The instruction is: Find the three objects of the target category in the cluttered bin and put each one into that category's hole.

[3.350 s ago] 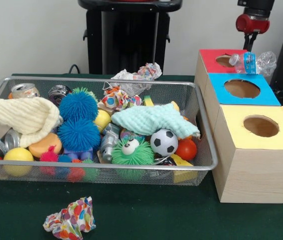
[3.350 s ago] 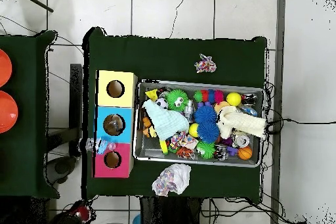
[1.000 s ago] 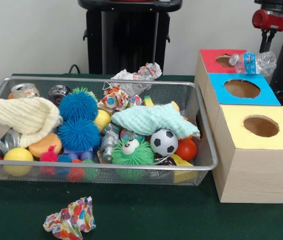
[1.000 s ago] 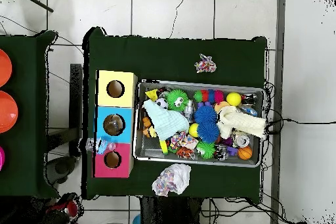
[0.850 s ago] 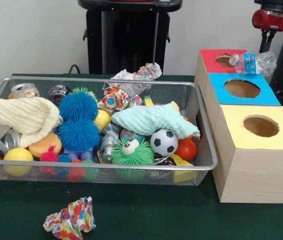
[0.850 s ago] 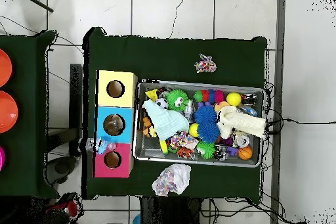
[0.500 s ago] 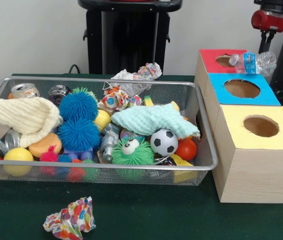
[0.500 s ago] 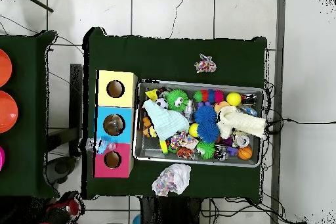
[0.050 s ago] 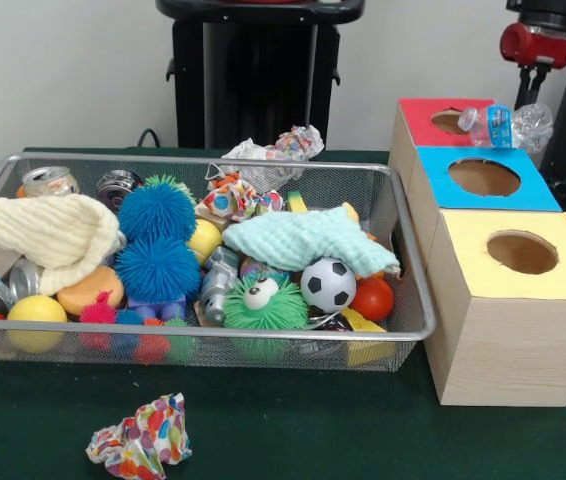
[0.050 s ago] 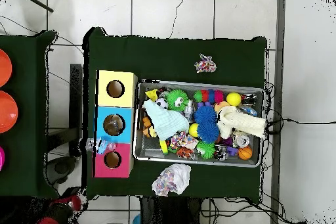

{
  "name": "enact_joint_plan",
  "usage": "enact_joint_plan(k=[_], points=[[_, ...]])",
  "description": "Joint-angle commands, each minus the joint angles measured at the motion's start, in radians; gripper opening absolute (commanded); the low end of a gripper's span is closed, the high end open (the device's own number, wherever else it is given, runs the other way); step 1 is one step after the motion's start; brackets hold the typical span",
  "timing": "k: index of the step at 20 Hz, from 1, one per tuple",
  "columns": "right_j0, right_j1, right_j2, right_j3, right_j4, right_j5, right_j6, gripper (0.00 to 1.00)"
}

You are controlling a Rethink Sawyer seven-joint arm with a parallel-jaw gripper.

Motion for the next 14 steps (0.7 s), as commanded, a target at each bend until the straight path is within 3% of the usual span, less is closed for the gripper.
enact_joint_plan(k=[1, 14], points=[[-0.064, 0.037, 0.063, -0.128, -0.009, 0.090, 0.144, 0.00], [-0.121, 0.024, 0.081, -0.155, -0.040, 0.107, 0.122, 0.00]])
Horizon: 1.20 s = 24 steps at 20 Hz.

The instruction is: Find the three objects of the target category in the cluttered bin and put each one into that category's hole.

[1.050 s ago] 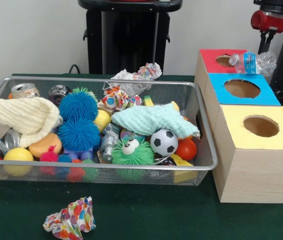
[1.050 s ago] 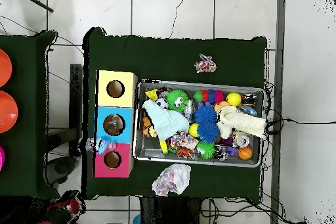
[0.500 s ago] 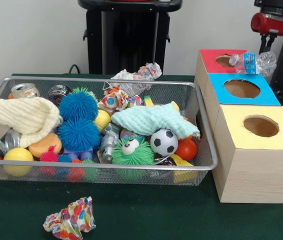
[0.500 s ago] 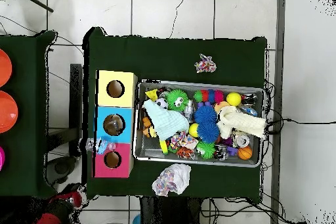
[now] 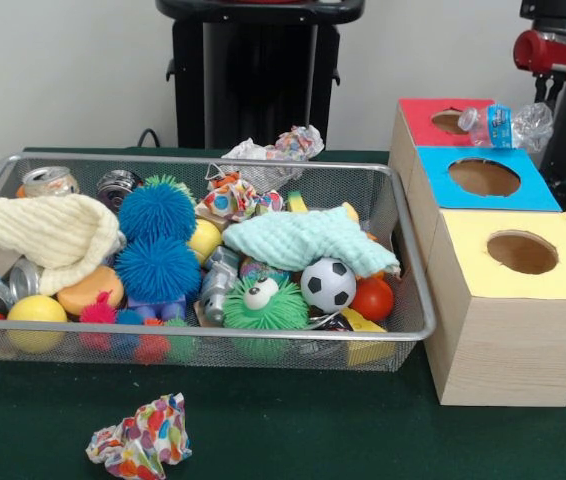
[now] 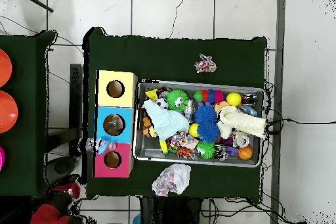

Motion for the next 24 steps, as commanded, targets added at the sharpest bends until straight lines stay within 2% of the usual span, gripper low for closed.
enact_joint_plan(k=[1, 13, 24], points=[[-0.067, 0.017, 0.090, -0.096, -0.045, 0.099, 0.121, 0.00], [-0.119, -0.012, 0.144, -0.065, -0.112, 0.052, 0.132, 0.00], [-0.145, -0.034, 0.164, -0.055, -0.147, 0.048, 0.148, 0.00]])
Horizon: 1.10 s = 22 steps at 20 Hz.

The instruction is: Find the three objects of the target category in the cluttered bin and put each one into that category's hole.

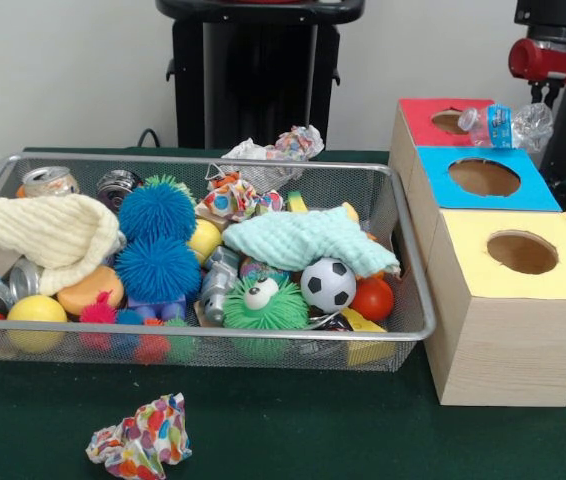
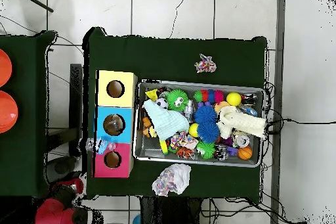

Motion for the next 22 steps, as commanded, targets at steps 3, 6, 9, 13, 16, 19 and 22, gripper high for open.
enact_joint_plan(k=[3, 6, 9, 13, 16, 19, 22], points=[[-0.062, -0.028, 0.118, -0.049, -0.051, 0.050, 0.147, 0.00], [-0.080, -0.038, 0.130, -0.043, -0.064, 0.052, 0.144, 0.00], [-0.091, -0.038, 0.139, -0.038, -0.074, 0.039, 0.148, 0.00], [-0.111, -0.047, 0.152, -0.028, -0.093, 0.035, 0.147, 0.00], [-0.132, -0.051, 0.167, -0.023, -0.111, 0.024, 0.148, 0.00], [-0.148, -0.054, 0.176, -0.020, -0.126, 0.019, 0.148, 0.00], [-0.159, -0.059, 0.185, -0.007, -0.142, 0.011, 0.154, 0.00]])
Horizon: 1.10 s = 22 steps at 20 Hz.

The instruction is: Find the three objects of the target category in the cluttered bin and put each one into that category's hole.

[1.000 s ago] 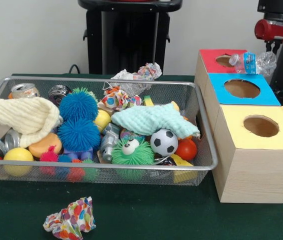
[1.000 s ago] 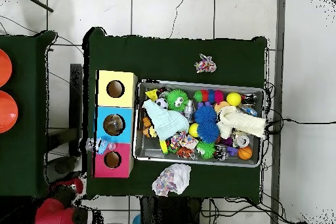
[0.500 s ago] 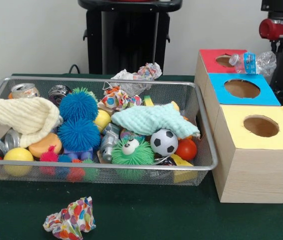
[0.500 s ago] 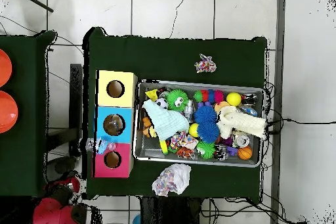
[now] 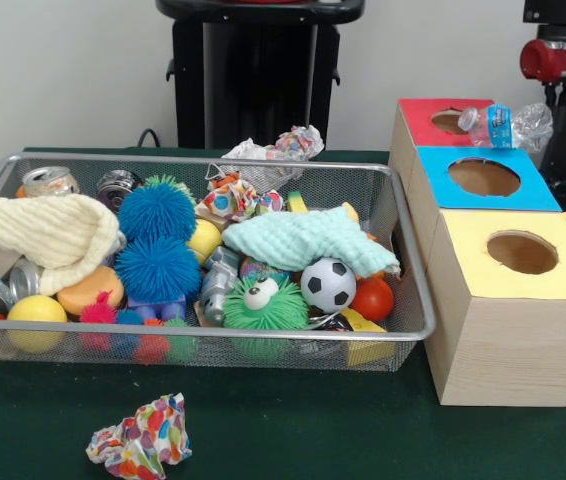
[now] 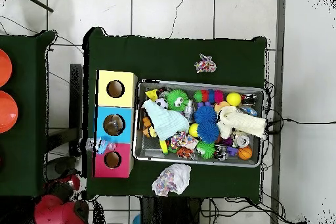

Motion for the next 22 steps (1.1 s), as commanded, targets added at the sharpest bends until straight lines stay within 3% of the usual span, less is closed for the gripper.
enact_joint_plan(k=[1, 22], points=[[-0.059, -0.012, 0.098, -0.010, -0.052, 0.016, 0.153, 0.00], [-0.142, -0.052, 0.150, 0.014, -0.133, 0.017, 0.156, 0.00]])
